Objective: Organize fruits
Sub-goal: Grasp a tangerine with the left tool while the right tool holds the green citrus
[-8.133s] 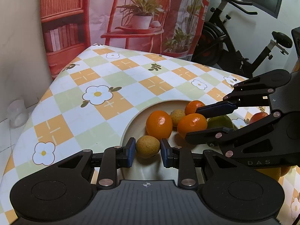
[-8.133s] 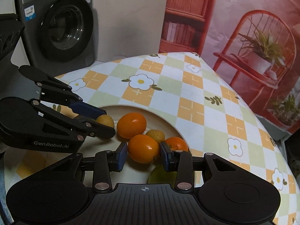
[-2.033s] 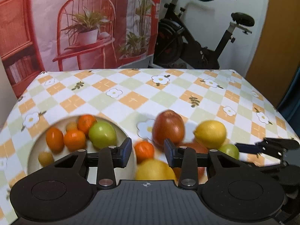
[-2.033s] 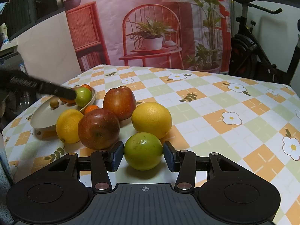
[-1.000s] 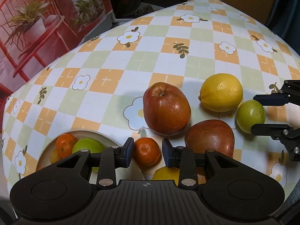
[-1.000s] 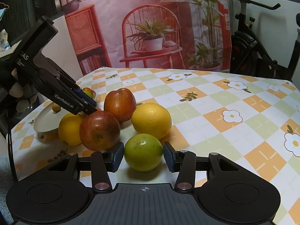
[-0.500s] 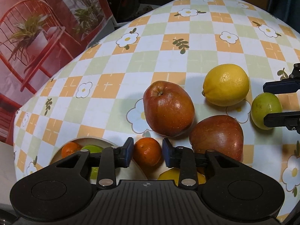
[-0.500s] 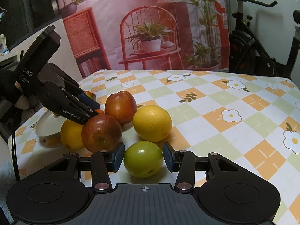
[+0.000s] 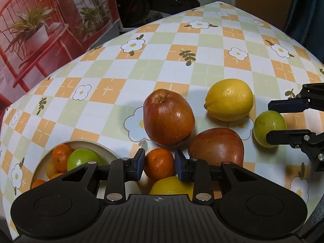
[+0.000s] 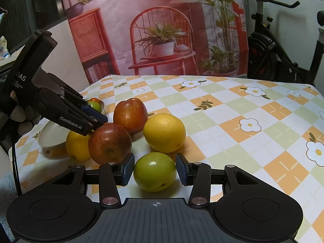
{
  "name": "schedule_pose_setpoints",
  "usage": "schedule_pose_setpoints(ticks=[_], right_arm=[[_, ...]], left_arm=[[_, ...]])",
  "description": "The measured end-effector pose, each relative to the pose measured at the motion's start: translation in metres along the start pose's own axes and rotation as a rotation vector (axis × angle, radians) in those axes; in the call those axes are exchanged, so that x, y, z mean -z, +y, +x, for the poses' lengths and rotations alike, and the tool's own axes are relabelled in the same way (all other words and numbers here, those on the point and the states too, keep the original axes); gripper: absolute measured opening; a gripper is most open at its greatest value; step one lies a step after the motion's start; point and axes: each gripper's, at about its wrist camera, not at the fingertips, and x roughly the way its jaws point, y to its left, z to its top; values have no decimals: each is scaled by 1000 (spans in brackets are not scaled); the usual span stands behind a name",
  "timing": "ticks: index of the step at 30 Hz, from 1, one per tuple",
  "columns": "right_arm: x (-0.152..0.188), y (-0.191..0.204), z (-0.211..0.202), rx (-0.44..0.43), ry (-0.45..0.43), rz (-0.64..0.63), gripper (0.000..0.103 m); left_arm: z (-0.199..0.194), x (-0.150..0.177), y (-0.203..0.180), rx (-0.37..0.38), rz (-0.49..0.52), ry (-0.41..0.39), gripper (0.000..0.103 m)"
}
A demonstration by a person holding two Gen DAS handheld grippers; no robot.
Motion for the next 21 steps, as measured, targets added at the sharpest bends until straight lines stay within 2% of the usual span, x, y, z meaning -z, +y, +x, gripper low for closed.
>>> schedule_pose_setpoints(ticks=[5,9,12,14,21], right_arm=[[0,0,0,0,0,1,41],[0,0,0,0,0,0,42],[0,0,0,0,0,0,42],[0,-1,0,0,1,0,42],[2,-1,1,-6,17,6,44]], left_arm=[[2,-1,5,9,-33,30,41],[1,-1,6,17,-36,44,41],[2,-2,6,19,-46,48,41],[2,-1,6,24,-48,45,37],[-1,2,5,12,-64,12,35]])
